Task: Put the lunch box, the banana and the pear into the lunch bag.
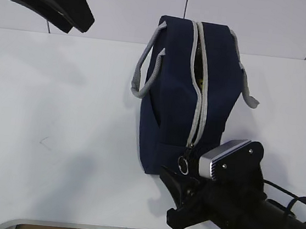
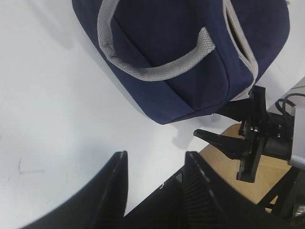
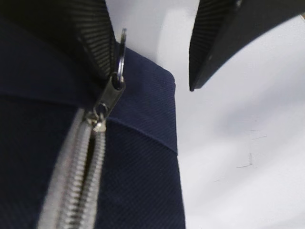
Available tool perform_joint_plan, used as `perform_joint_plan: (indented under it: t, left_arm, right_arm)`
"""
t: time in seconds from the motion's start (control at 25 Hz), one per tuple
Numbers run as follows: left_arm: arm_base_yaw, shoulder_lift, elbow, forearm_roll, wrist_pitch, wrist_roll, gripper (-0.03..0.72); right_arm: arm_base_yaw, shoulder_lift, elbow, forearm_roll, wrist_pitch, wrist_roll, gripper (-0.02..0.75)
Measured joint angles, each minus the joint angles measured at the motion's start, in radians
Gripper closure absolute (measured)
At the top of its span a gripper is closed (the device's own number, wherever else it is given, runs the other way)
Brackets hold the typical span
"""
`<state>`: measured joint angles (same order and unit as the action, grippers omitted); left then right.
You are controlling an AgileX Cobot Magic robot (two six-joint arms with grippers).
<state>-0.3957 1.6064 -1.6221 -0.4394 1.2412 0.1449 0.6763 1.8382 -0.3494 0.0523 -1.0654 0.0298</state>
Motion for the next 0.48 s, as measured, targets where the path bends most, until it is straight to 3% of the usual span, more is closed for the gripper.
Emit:
perform_joint_plan:
  t: [0.48]
  left_arm:
    - [0.000,0.000,0.000,-0.004,0.000,0.000,0.392]
  right_arm:
    - [0.000,0.000,0.000,0.000,0.033,0.000,0.330]
